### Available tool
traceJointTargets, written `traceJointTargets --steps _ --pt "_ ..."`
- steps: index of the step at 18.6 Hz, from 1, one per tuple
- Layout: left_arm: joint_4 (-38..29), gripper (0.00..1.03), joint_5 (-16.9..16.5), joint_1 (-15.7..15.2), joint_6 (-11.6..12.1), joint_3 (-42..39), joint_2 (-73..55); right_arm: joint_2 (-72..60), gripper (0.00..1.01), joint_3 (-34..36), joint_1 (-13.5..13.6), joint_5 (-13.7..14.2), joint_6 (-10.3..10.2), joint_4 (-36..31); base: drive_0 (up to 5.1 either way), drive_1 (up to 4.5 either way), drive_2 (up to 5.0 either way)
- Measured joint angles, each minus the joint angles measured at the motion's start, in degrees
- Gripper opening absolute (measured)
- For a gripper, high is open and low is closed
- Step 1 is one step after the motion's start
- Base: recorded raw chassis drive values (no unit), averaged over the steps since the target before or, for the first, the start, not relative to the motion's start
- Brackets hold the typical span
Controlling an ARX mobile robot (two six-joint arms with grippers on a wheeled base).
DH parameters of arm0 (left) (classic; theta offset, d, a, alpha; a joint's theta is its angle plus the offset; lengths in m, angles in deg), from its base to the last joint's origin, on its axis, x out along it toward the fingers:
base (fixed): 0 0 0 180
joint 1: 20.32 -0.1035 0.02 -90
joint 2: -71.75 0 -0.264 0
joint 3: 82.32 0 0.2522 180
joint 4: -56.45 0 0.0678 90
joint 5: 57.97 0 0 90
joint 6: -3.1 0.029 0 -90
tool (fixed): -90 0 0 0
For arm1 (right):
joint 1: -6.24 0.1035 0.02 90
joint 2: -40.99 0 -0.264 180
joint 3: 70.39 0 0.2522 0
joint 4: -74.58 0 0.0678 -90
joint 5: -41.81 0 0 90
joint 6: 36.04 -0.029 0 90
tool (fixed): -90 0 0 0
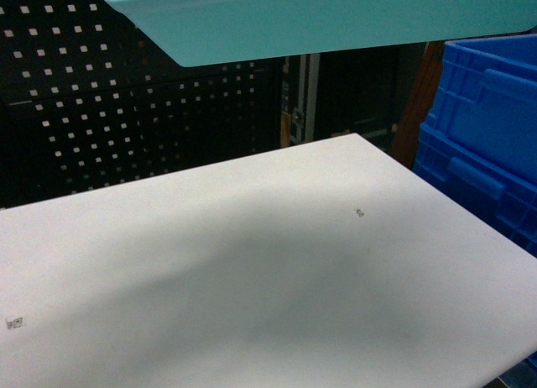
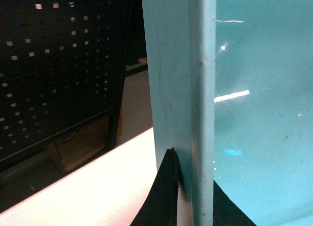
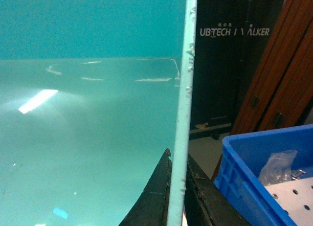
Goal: Stack blue boxes stably on right
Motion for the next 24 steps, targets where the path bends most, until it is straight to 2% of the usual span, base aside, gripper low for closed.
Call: traceJointTargets --steps 24 --pt "0.0 0.02 0.0 0.0 0.0 0.0 0.0 -0.1 0.07 0.0 0.0 0.0 0.0 0.0 -1.5 -1.54 -1.5"
